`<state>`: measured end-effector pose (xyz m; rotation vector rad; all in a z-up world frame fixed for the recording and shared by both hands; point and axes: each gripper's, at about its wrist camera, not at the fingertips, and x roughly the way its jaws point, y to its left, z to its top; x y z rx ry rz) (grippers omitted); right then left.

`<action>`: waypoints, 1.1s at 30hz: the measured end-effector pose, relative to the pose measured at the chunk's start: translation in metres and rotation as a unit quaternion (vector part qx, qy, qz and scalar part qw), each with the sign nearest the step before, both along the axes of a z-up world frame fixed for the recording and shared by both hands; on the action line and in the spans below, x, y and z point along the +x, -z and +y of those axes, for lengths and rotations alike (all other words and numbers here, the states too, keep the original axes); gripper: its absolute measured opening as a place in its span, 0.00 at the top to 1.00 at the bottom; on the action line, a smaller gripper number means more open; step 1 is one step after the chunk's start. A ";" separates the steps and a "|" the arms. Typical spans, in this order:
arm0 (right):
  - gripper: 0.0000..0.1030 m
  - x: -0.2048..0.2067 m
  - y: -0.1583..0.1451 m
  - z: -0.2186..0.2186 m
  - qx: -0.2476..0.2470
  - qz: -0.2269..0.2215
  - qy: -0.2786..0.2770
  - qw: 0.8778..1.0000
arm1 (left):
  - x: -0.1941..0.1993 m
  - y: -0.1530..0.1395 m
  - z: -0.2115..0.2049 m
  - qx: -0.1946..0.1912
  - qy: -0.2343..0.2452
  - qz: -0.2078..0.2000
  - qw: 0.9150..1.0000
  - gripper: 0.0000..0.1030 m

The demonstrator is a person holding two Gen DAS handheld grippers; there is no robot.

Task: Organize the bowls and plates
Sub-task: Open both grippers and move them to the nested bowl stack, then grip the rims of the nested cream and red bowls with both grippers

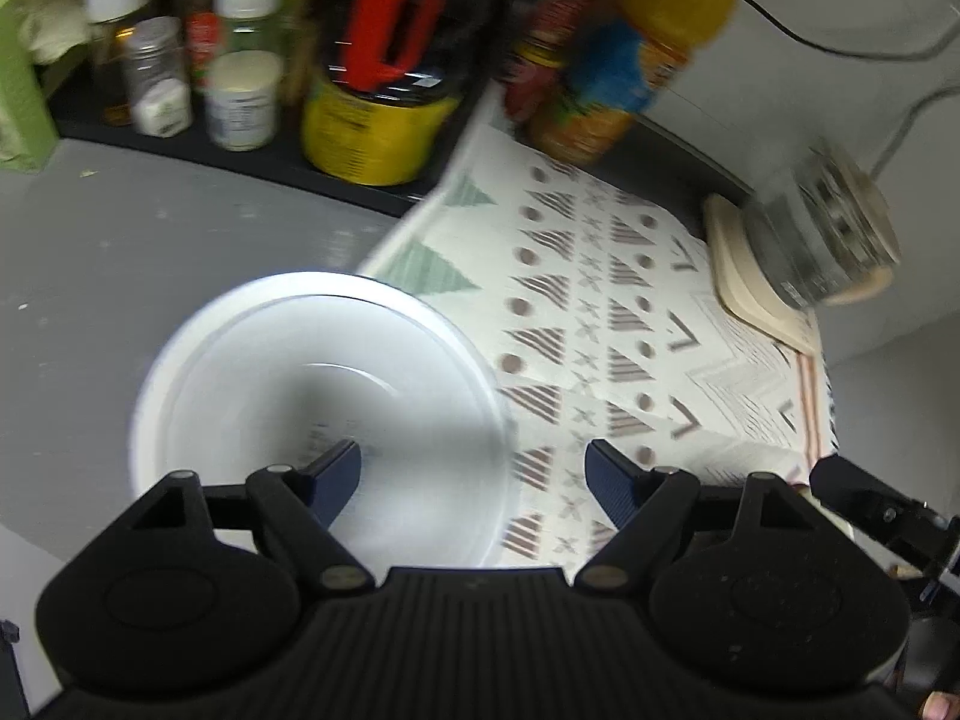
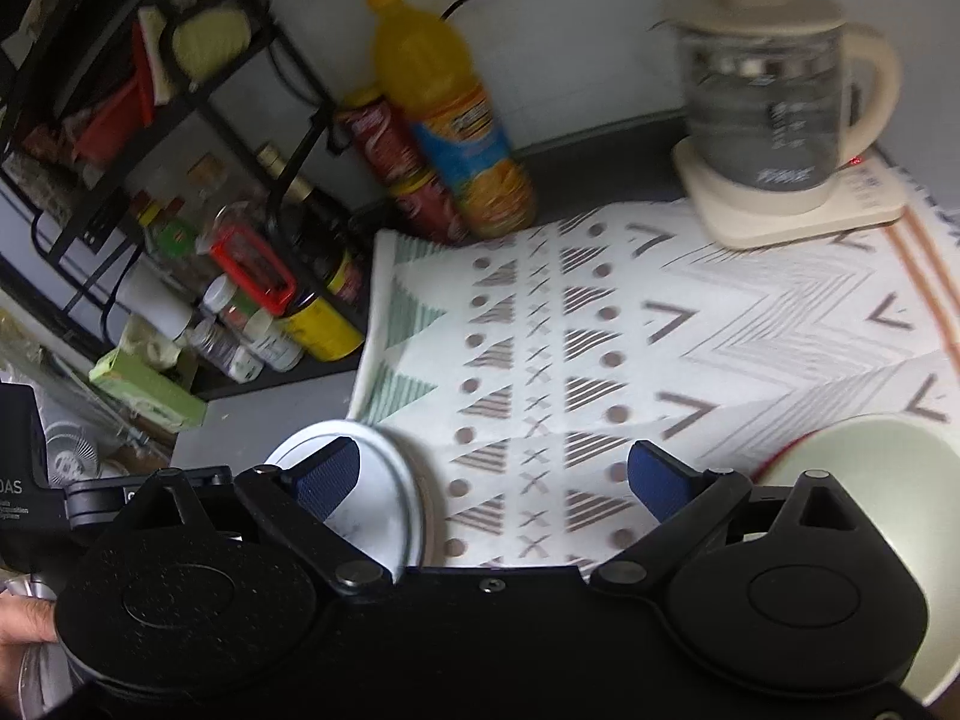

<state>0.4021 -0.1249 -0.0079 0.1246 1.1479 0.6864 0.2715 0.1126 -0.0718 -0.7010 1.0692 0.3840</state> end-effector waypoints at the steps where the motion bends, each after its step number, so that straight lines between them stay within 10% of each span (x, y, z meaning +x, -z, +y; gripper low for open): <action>1: 0.06 0.001 -0.003 -0.006 0.000 -0.003 0.006 1.000 | 0.004 -0.001 -0.006 -0.001 0.007 0.000 1.000 0.22; 33: 0.02 0.018 0.008 -0.167 -0.049 -0.008 0.139 0.989 | 0.102 0.007 -0.155 -0.034 0.149 0.022 0.988 0.22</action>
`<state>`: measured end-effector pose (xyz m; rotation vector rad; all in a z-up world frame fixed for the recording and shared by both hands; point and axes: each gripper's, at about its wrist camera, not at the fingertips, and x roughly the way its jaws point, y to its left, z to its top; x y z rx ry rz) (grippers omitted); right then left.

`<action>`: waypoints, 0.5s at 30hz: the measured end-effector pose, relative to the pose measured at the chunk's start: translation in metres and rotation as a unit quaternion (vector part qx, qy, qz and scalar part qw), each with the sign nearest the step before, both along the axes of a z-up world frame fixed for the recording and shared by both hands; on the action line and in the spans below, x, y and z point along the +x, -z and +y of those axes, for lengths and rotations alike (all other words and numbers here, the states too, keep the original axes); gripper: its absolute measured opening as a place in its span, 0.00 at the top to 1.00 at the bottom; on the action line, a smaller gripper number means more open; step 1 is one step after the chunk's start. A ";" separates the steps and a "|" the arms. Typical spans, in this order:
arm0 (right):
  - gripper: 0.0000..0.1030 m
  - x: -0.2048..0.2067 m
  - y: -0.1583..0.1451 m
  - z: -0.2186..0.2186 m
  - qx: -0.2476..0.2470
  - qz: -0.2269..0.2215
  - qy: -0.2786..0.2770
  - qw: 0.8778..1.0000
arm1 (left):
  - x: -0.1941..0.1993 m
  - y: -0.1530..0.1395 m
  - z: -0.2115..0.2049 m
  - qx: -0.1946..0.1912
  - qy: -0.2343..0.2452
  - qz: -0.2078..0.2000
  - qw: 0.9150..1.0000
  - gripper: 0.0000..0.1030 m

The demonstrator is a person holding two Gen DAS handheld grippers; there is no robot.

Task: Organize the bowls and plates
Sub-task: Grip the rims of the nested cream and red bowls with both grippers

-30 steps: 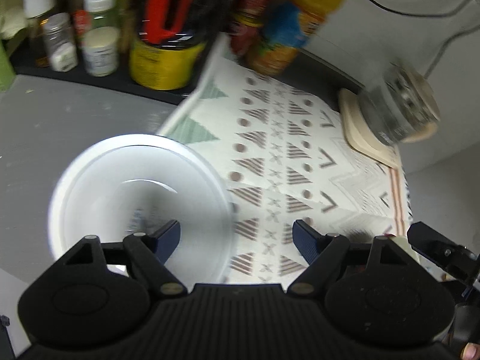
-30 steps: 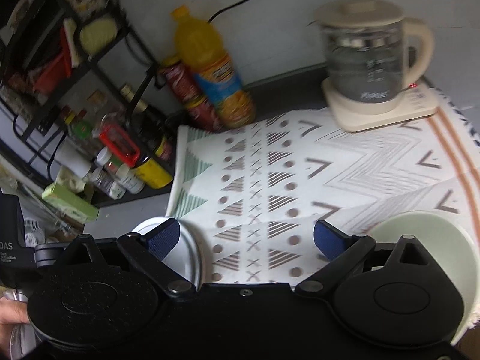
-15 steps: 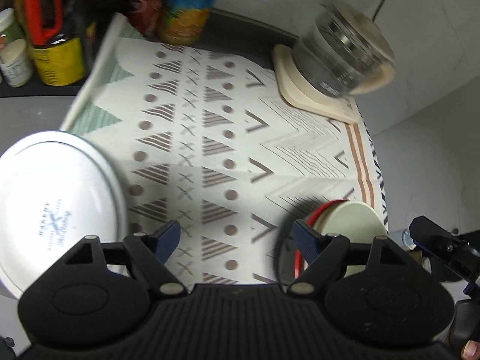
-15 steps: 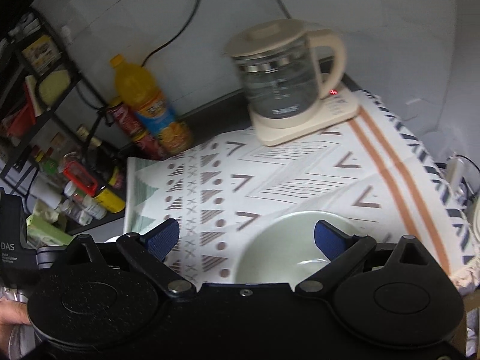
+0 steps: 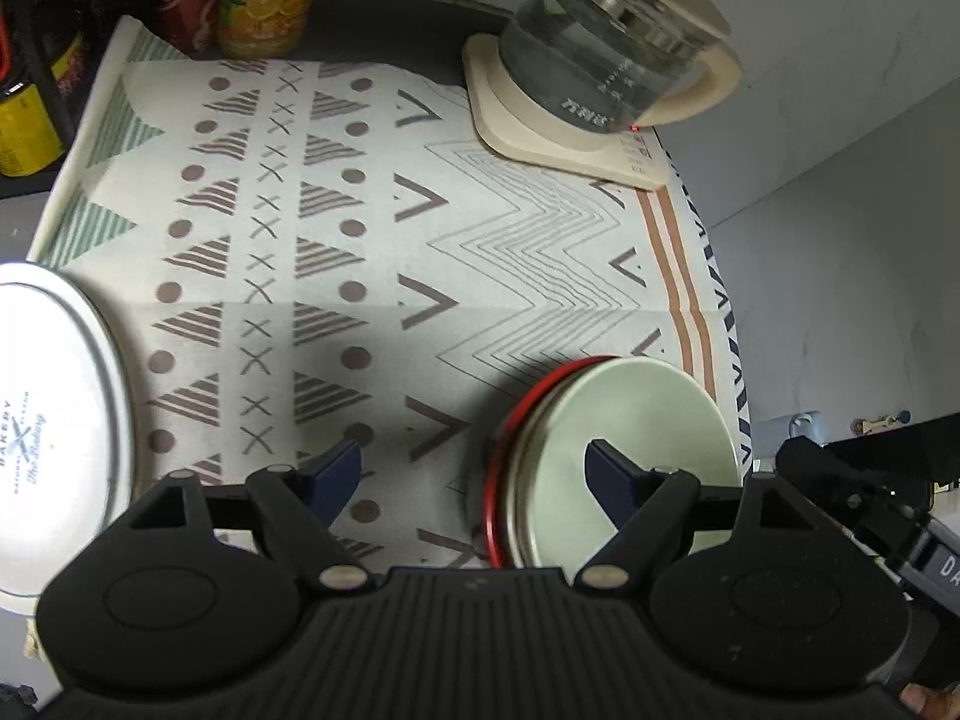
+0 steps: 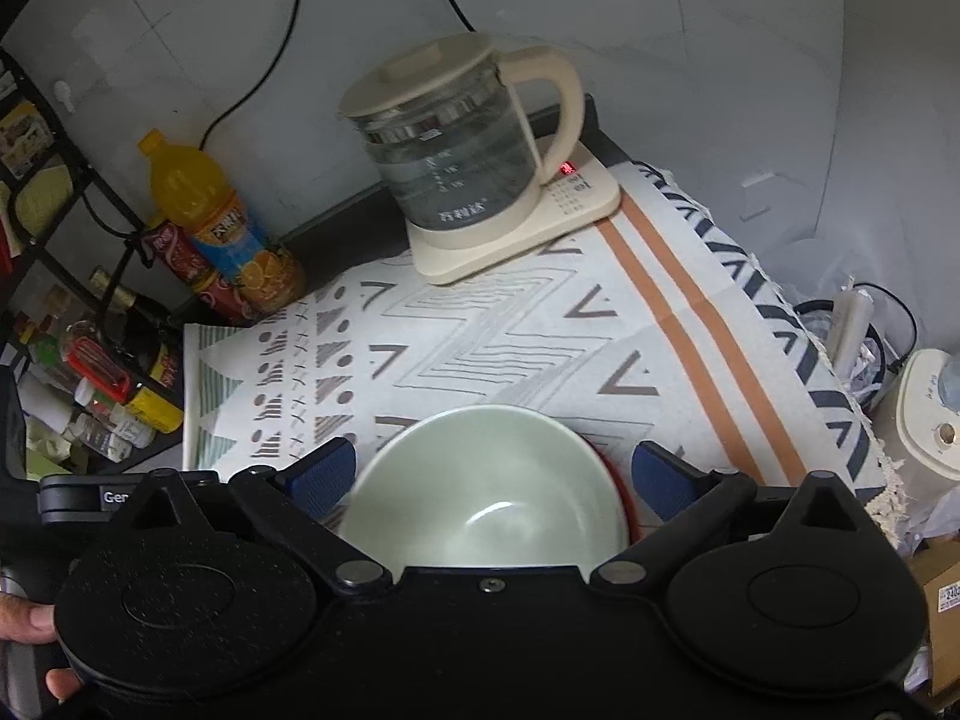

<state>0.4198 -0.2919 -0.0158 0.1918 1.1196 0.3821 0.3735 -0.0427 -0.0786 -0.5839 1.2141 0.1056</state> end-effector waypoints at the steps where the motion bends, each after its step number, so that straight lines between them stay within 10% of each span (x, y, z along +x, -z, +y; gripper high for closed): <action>1: 0.02 0.000 0.002 -0.002 -0.003 0.002 0.001 1.000 | 0.001 0.002 -0.003 -0.002 0.002 0.002 1.000 0.22; 15: 0.17 0.012 0.059 -0.023 -0.033 0.060 -0.005 0.998 | 0.006 0.050 -0.028 -0.032 -0.019 0.054 0.998 0.26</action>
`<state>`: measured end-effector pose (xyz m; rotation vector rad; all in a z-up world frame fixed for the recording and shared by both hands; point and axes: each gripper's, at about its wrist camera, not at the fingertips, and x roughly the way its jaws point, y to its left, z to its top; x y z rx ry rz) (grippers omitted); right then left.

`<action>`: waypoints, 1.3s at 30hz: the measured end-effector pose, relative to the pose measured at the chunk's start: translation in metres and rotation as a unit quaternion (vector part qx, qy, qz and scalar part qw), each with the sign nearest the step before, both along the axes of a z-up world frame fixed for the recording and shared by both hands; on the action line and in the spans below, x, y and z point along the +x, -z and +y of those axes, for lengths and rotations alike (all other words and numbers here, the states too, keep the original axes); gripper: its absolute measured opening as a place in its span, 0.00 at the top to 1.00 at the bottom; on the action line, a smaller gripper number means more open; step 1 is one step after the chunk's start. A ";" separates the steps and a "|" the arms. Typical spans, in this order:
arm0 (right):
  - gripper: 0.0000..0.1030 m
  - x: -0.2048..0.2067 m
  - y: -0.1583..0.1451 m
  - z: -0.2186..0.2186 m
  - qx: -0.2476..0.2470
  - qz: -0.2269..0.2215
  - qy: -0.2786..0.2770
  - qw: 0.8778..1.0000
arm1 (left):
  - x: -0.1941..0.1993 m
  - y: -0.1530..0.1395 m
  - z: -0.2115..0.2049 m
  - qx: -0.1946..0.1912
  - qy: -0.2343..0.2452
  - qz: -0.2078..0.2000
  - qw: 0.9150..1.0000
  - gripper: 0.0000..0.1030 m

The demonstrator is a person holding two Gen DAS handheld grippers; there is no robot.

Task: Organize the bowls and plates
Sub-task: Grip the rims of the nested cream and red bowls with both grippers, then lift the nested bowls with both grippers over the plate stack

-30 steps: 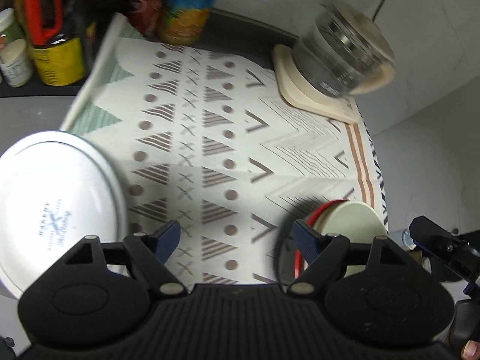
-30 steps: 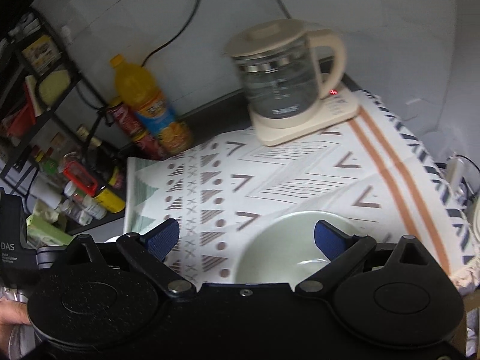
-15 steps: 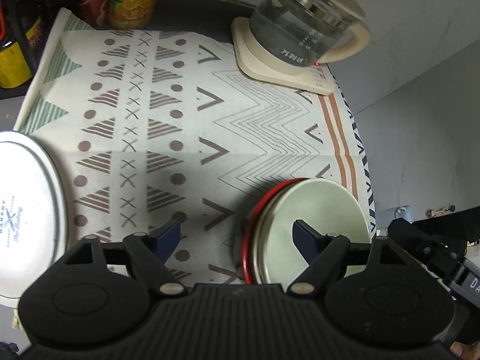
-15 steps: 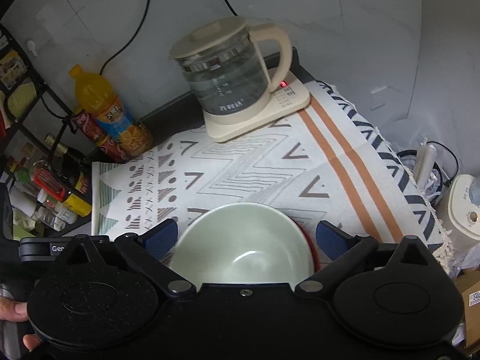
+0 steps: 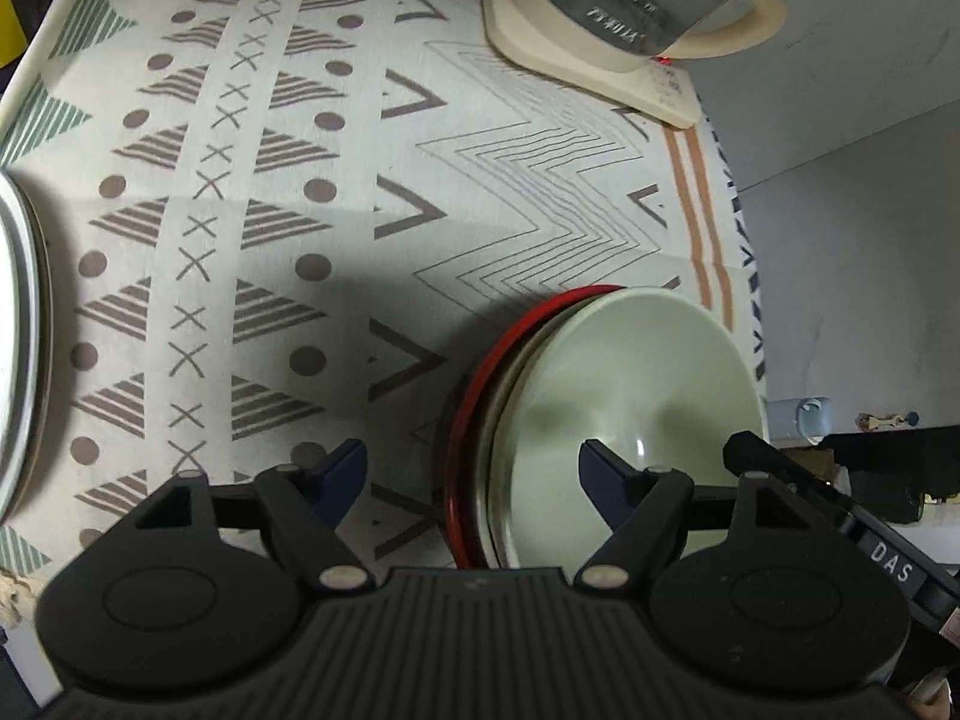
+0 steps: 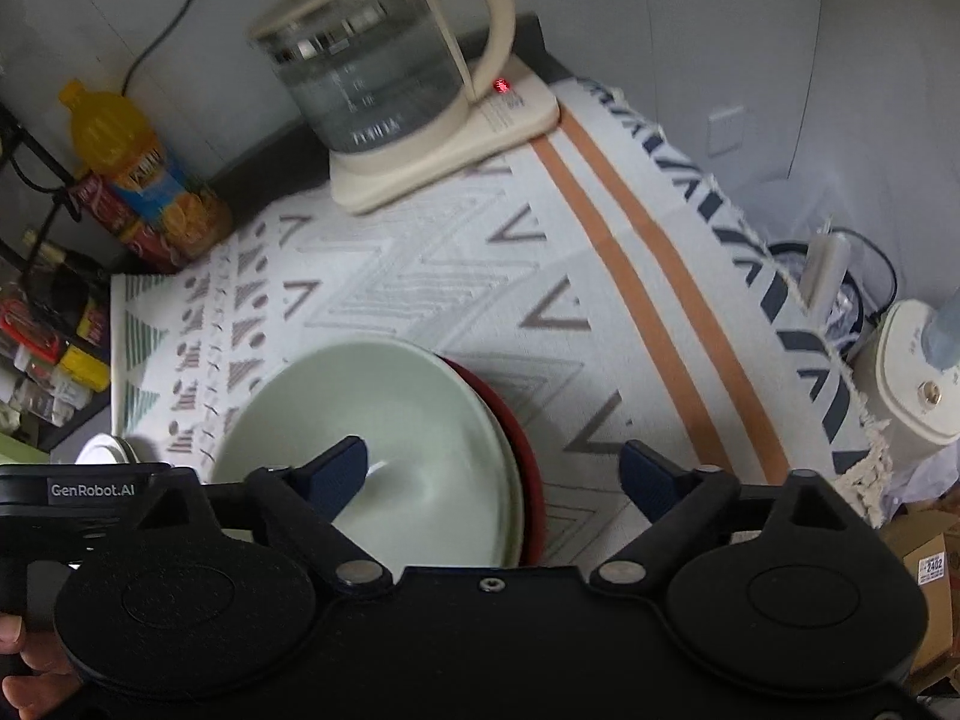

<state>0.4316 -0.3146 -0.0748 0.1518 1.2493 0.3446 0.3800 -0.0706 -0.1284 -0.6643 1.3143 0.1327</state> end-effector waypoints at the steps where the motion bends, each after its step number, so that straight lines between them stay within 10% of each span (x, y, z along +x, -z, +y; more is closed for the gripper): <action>1: 0.19 0.001 0.005 0.000 0.001 0.007 -0.002 1.000 | 0.000 0.004 0.000 0.001 -0.002 0.004 1.000 0.28; 12: 0.47 0.005 0.047 0.000 0.008 0.072 -0.011 0.997 | 0.003 0.033 0.001 -0.030 -0.025 0.033 0.999 0.63; 19: 0.62 0.005 0.059 -0.004 0.045 0.106 -0.004 0.993 | 0.003 0.042 0.000 -0.058 -0.021 0.032 0.998 0.71; 39: 0.64 0.007 0.033 0.020 0.071 0.074 0.003 0.995 | -0.012 0.016 0.023 -0.043 -0.016 -0.014 0.999 0.71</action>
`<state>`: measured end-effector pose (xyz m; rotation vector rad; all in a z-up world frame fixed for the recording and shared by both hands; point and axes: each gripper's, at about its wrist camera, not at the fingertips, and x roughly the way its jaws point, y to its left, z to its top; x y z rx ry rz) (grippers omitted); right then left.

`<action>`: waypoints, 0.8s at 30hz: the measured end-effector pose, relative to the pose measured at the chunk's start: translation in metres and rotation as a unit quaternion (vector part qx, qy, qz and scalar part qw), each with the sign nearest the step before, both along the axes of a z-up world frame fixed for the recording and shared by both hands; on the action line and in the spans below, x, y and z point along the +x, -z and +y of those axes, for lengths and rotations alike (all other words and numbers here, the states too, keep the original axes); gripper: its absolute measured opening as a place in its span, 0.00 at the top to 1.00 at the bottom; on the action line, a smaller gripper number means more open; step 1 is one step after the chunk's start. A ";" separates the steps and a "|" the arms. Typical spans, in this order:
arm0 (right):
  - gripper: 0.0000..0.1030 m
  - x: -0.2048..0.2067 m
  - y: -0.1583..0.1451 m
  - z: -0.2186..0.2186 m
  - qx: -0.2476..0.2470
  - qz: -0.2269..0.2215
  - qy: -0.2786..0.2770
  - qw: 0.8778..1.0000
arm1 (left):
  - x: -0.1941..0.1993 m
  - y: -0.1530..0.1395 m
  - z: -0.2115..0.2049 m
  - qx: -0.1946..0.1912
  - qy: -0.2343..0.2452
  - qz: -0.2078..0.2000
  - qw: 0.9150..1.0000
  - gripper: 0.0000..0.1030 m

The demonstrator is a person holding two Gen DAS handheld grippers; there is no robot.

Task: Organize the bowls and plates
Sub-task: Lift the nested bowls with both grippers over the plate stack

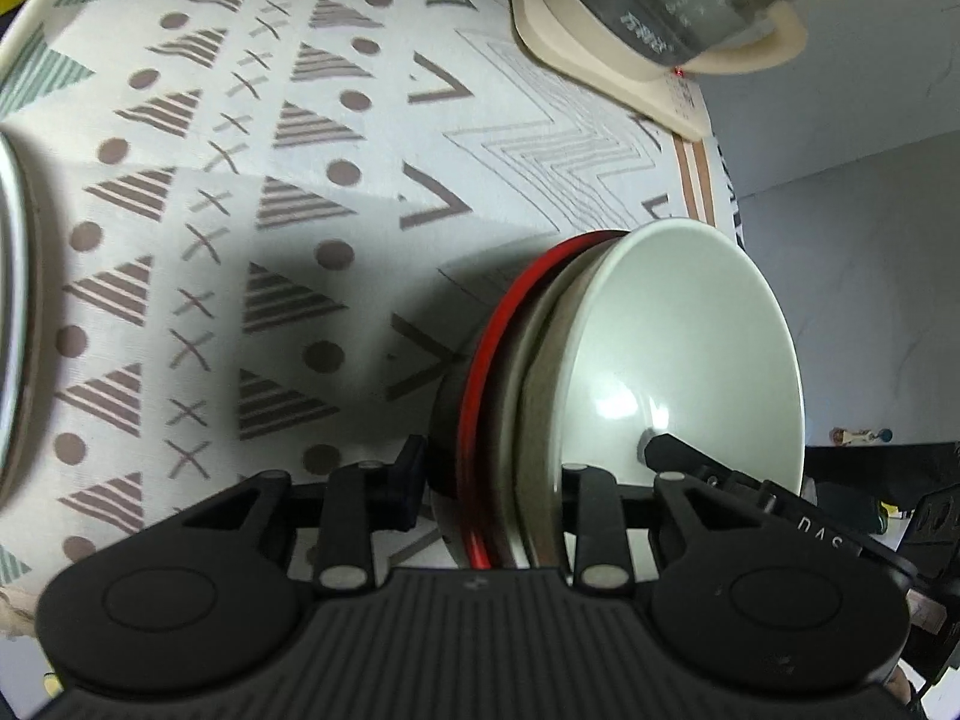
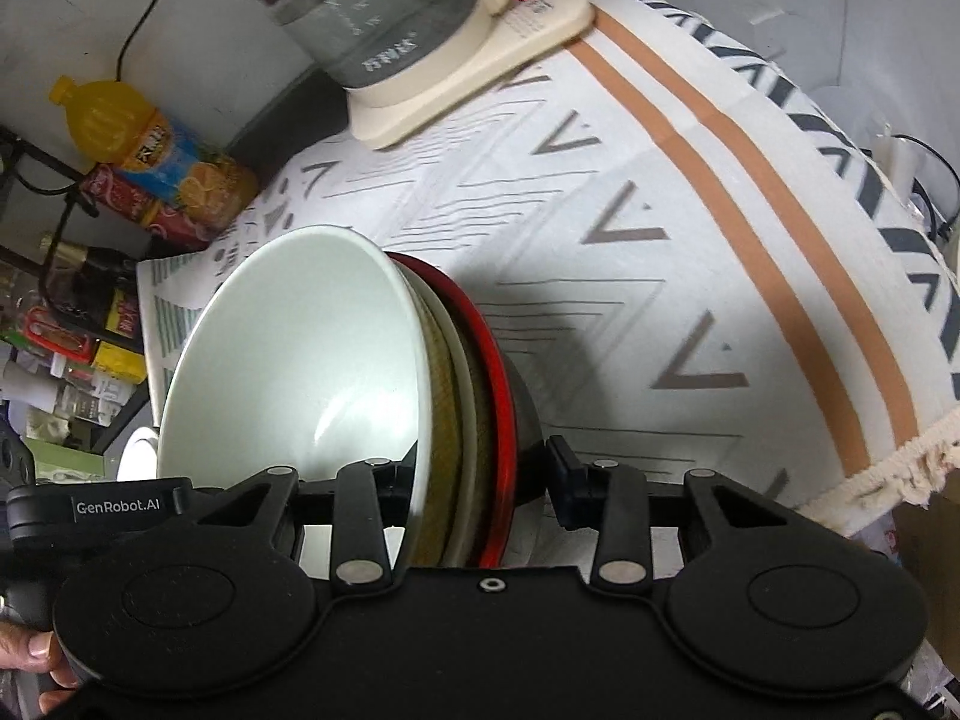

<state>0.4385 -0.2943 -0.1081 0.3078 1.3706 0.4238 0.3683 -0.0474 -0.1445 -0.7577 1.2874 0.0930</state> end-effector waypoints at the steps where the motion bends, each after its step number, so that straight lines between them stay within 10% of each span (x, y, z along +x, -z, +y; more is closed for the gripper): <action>1: 0.64 0.000 -0.001 0.004 0.002 -0.002 -0.003 1.000 | -0.002 -0.002 0.003 0.001 -0.002 -0.003 1.000 0.71; 24: 0.64 -0.004 -0.036 0.107 0.036 -0.038 -0.093 0.994 | -0.057 -0.044 0.094 0.019 -0.095 -0.039 0.995 0.71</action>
